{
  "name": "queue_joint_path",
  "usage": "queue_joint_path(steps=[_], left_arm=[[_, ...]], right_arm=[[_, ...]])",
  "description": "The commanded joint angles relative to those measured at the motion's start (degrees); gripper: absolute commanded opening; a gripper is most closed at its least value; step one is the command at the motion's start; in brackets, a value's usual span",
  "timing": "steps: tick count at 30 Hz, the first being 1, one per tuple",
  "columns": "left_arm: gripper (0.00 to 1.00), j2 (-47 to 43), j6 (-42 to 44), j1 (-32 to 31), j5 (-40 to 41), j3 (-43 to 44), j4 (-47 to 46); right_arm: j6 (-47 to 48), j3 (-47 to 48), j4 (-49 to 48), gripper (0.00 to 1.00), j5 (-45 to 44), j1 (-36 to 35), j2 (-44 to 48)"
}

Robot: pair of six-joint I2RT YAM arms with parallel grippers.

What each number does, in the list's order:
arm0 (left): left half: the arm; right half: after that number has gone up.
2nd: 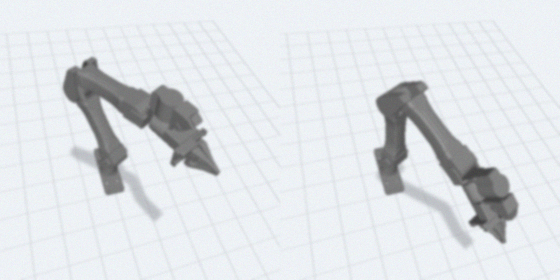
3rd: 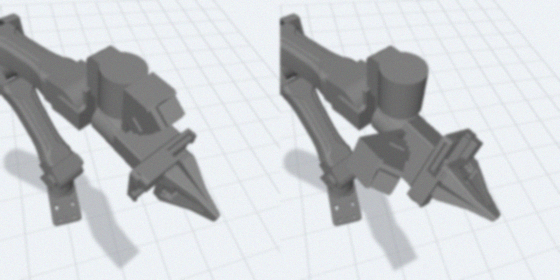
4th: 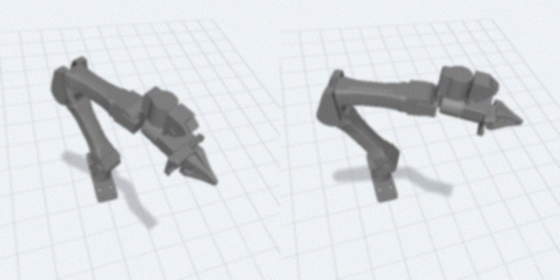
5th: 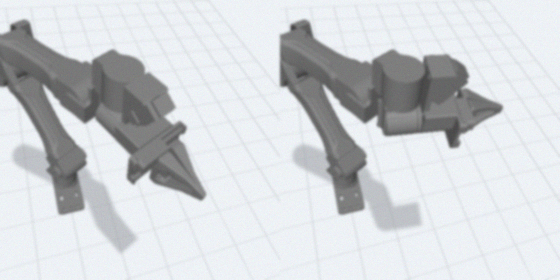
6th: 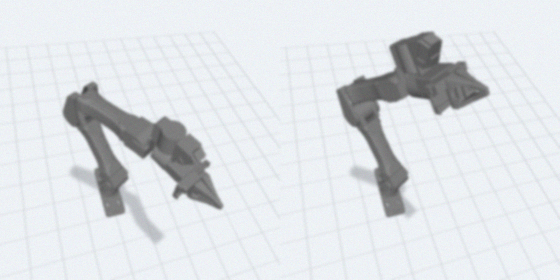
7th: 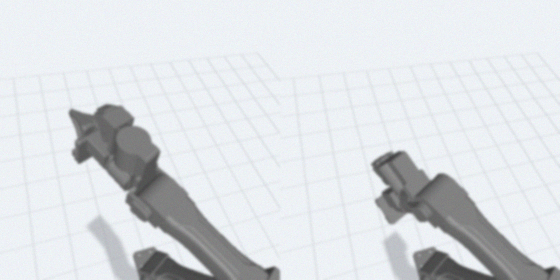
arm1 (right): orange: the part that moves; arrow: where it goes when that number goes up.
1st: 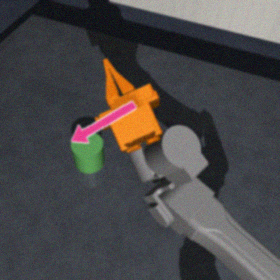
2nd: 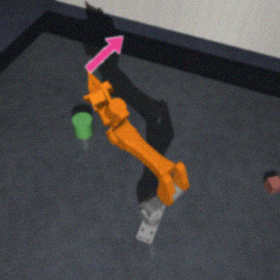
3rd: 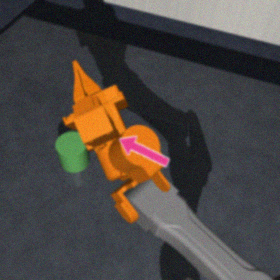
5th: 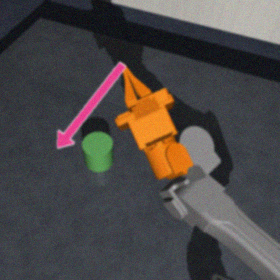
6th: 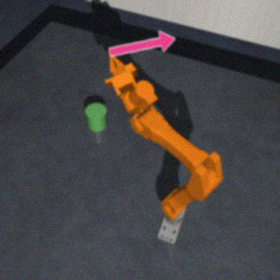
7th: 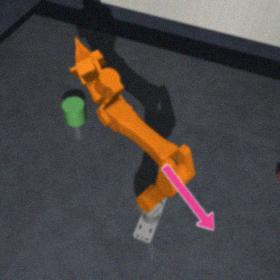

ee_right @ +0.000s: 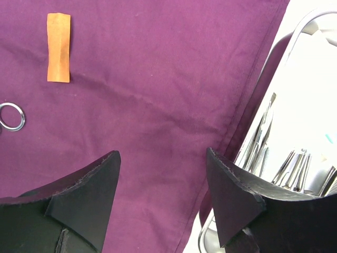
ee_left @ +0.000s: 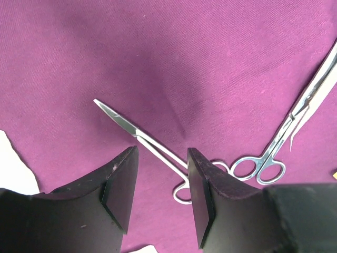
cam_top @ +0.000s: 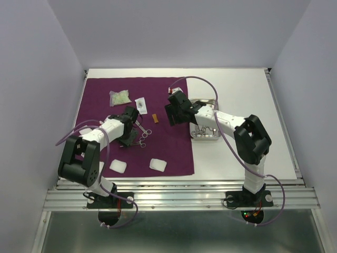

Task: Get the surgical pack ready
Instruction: Pick up the medical item from the surgical kit.

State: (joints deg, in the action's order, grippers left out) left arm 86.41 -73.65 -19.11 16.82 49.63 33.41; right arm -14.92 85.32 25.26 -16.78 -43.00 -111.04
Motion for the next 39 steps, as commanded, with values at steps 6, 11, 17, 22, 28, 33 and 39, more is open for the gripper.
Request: queue_joint_path(steps=[6,11,17,22,28,33,39], left_arm=[[0.51,2.8,-2.3,-0.2,3.8,2.7,2.9],[0.47,5.2,-2.6,-0.3,3.8,2.9,3.1],[0.35,5.4,-2.8,-0.3,4.3,3.2,3.6],[0.24,4.2,-2.6,-0.5,6.3,4.7,5.1],[0.09,2.8,-1.2,-1.4,8.1,6.7,5.6],[0.0,1.6,2.4,-3.9,10.2,10.0,6.0],[0.0,1.4,7.5,-6.7,10.6,14.5,5.4]], right_arm=[[0.7,-0.8,-1.3,0.72,0.6,-0.1,1.5],[0.6,-1.2,-1.3,0.72,0.4,-0.1,1.5],[0.5,-1.7,-1.2,0.72,0.1,-0.1,2.1],[0.3,-2.0,-1.3,0.72,0.0,-0.1,2.5],[0.4,-2.2,-1.3,0.72,-0.7,-0.1,3.0],[0.0,-2.5,-1.2,0.72,-2.8,-0.1,3.9],[-1.2,-3.5,-1.4,0.72,-5.2,0.6,5.9]])
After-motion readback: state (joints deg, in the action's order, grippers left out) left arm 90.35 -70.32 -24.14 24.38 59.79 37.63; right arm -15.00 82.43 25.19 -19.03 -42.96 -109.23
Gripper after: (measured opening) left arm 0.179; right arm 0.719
